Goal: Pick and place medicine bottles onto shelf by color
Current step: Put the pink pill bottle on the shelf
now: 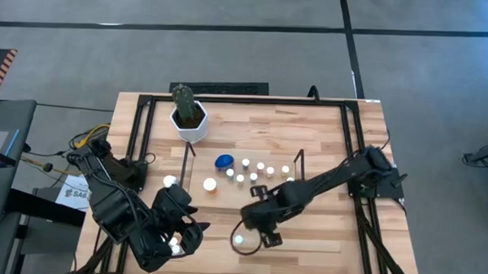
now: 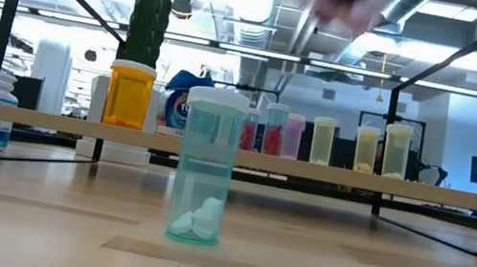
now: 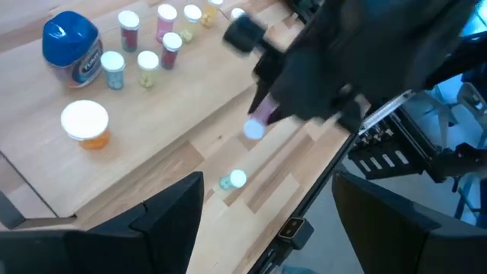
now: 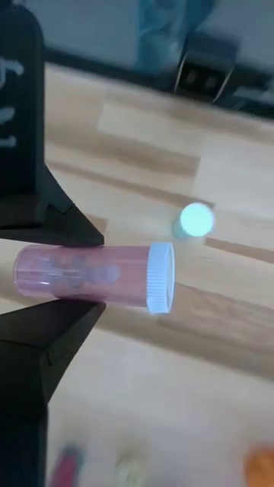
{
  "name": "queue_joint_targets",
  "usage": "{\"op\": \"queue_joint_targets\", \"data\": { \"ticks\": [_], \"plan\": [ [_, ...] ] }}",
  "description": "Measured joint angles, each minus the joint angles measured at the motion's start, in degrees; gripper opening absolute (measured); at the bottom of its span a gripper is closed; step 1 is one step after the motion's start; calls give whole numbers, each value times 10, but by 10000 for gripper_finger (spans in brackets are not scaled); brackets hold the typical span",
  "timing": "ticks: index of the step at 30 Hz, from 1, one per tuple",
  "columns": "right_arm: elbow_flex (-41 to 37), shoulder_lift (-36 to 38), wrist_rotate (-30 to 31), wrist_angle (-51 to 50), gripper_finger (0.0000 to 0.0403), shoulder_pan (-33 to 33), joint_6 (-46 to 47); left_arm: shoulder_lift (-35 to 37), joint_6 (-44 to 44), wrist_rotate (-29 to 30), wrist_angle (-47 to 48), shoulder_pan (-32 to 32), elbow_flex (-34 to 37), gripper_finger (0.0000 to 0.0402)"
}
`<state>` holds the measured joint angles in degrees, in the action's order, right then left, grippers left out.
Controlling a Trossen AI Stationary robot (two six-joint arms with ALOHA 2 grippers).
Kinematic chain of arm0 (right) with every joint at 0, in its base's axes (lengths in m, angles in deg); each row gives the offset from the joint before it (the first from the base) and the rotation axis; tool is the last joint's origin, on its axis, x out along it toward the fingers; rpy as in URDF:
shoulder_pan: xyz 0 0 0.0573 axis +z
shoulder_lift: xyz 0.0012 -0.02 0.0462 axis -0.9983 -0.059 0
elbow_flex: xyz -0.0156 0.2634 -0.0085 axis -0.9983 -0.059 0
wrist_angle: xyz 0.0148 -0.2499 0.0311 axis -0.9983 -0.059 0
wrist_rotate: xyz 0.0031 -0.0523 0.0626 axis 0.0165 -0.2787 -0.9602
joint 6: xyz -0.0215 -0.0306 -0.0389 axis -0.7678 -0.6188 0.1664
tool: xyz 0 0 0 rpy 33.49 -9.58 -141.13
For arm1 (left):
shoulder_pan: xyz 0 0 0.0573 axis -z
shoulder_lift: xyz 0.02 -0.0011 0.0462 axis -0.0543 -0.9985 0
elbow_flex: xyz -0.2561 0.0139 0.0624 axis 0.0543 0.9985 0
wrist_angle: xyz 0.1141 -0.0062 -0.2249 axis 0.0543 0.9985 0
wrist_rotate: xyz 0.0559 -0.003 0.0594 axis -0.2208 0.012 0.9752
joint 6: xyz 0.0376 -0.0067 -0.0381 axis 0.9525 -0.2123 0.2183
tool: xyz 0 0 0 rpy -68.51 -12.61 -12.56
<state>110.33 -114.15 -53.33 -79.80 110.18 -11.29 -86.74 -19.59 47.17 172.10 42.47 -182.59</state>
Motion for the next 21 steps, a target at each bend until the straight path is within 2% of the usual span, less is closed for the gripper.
{"op": "queue_joint_targets", "data": {
  "ticks": [4,7,16,19,21],
  "plan": [
    [9,57,0,-2,125,-4,47,0,7,16,-3,-5,0,276],
    [9,97,0,9,127,-9,93,0,59,33,-35,-16,0,276],
    [9,176,-24,18,129,-32,252,0,486,18,-261,-50,0,276],
    [9,185,-42,30,129,-30,262,0,568,10,-309,-61,0,276],
    [9,188,-49,47,129,-24,271,0,584,-3,-327,-71,0,276]
  ]
}}
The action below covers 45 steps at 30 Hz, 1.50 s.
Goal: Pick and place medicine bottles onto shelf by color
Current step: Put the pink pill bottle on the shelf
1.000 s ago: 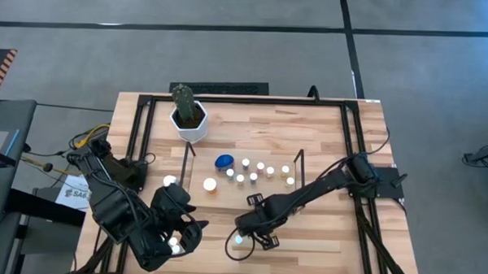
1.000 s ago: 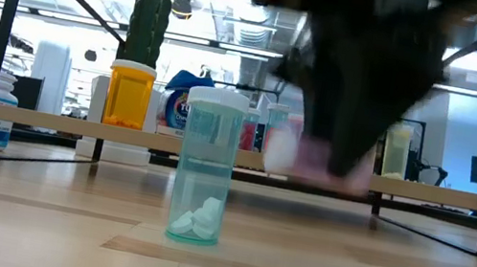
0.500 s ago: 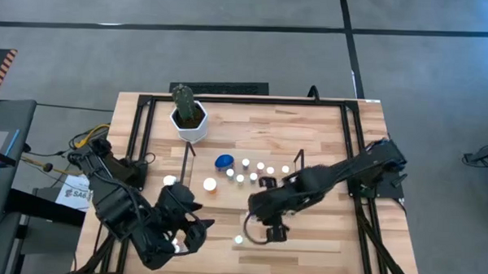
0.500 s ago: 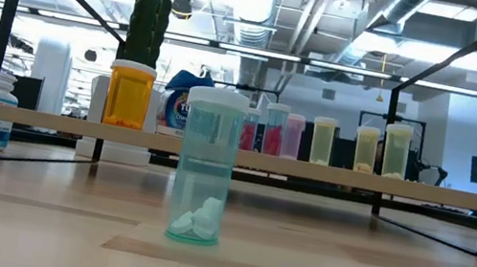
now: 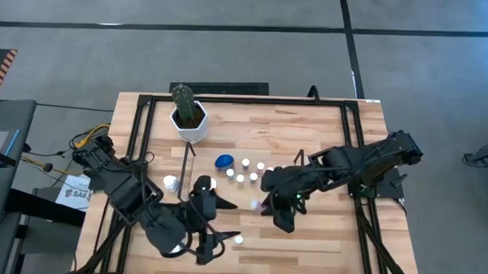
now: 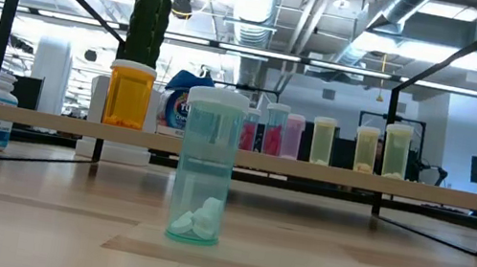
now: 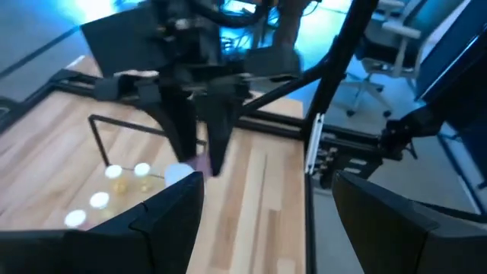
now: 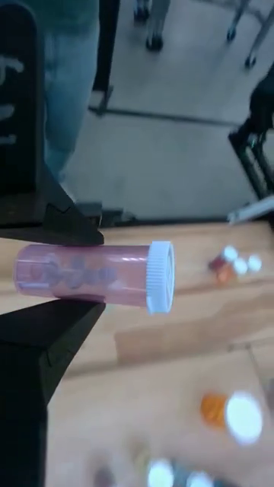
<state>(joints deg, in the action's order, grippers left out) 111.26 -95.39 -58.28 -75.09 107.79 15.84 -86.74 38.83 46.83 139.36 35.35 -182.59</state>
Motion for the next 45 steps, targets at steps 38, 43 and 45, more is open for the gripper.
{"op": "queue_joint_targets", "data": {
  "ticks": [38,43,45],
  "plan": [
    [77,-15,20,-27,130,24,-113,-49,-195,-79,-8,-93,0,276],
    [77,-15,20,-31,130,23,-127,-49,-203,-81,-8,-100,0,263],
    [77,-15,20,-31,130,20,-129,-49,-209,-92,-8,-100,0,249]
  ]
}}
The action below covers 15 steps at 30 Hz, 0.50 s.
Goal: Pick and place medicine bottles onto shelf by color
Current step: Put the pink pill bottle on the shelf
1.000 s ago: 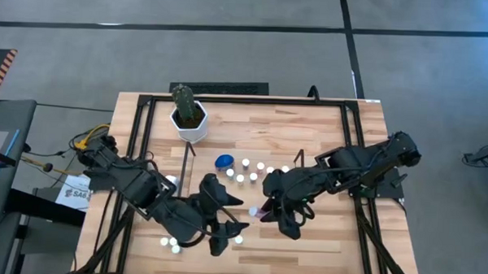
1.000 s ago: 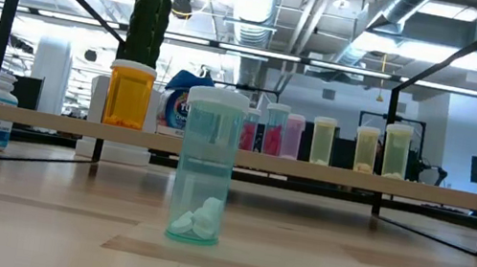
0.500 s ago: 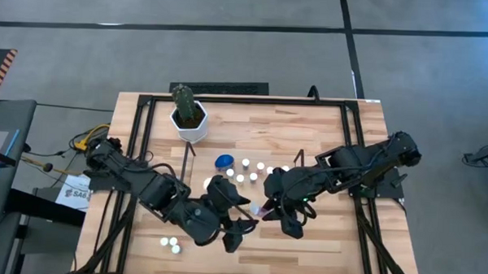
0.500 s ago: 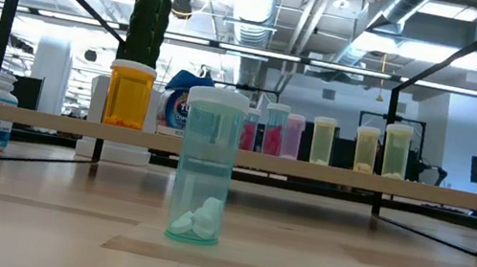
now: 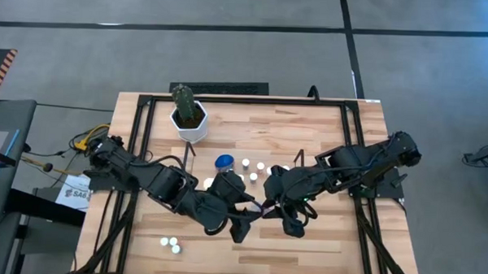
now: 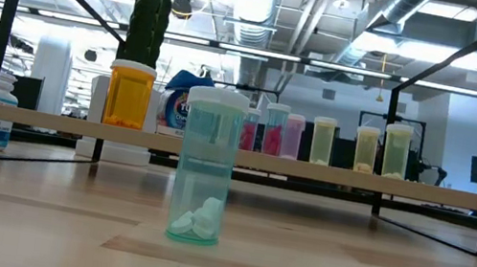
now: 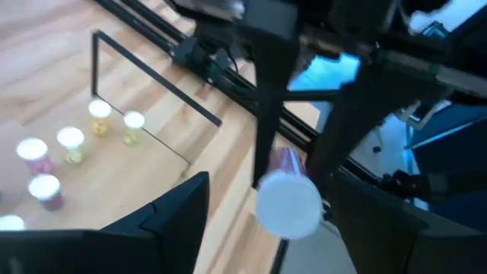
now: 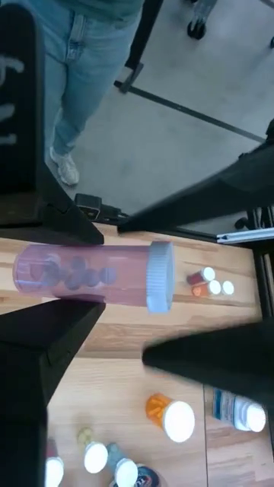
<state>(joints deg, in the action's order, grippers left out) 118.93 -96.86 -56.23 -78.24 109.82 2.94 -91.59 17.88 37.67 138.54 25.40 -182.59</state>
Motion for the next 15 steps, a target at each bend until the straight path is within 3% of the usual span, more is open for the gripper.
{"op": "queue_joint_targets", "data": {
  "ticks": [15],
  "plan": [
    [0,0,1,1,130,-1,-15,0,-16,-27,0,-3,0,139]
  ]
}}
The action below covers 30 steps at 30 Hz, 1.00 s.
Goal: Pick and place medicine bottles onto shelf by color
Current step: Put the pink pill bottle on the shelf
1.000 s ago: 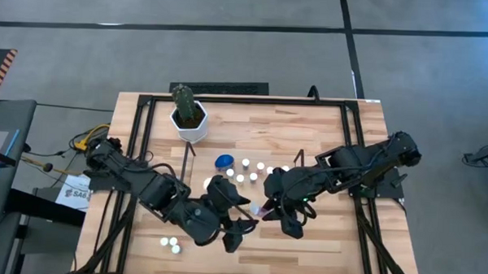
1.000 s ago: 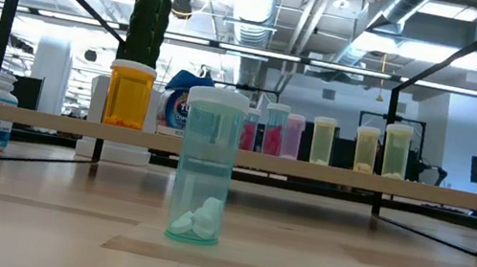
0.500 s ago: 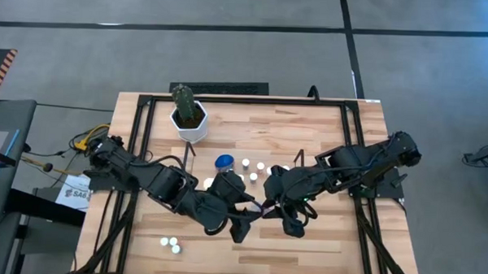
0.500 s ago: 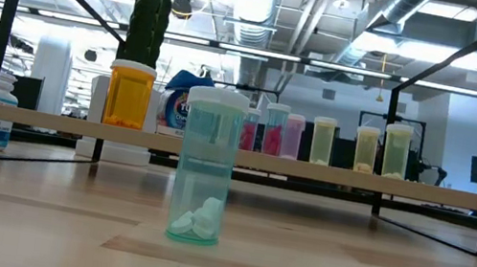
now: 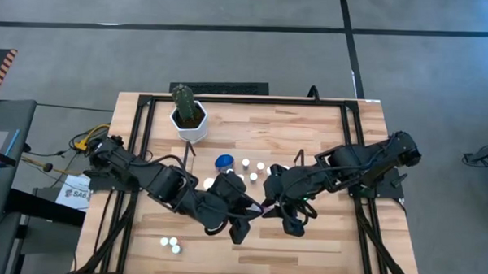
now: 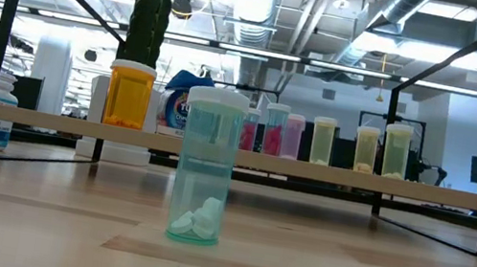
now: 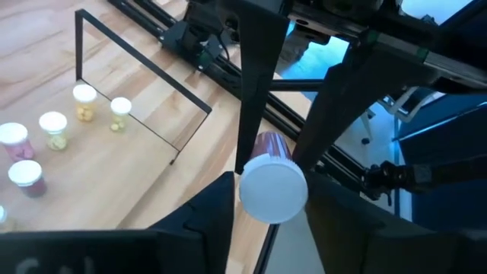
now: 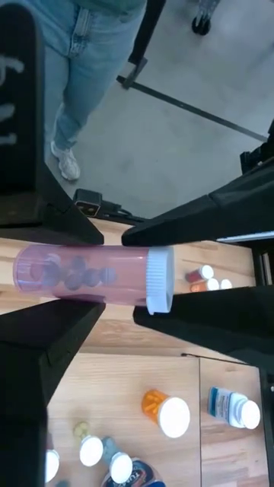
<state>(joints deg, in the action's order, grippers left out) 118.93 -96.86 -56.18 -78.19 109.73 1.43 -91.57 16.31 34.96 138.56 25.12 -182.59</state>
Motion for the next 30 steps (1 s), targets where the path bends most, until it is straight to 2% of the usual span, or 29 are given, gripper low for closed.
{"op": "queue_joint_targets", "data": {
  "ticks": [6,11,18,21,25,30],
  "plan": [
    [0,0,0,-2,130,0,0,0,1,-1,0,0,0,102],
    [0,0,0,-4,135,0,0,0,1,-1,0,0,0,95],
    [0,6,-2,-52,193,-1,3,0,1,-4,1,-1,0,101],
    [34,7,-4,-129,219,-4,3,0,1,-19,8,-5,0,101],
    [71,9,-3,-208,236,-7,7,1,-14,-33,67,-20,0,102],
    [82,7,-3,-280,230,-7,7,1,-82,-63,212,-47,0,102]
  ]
}}
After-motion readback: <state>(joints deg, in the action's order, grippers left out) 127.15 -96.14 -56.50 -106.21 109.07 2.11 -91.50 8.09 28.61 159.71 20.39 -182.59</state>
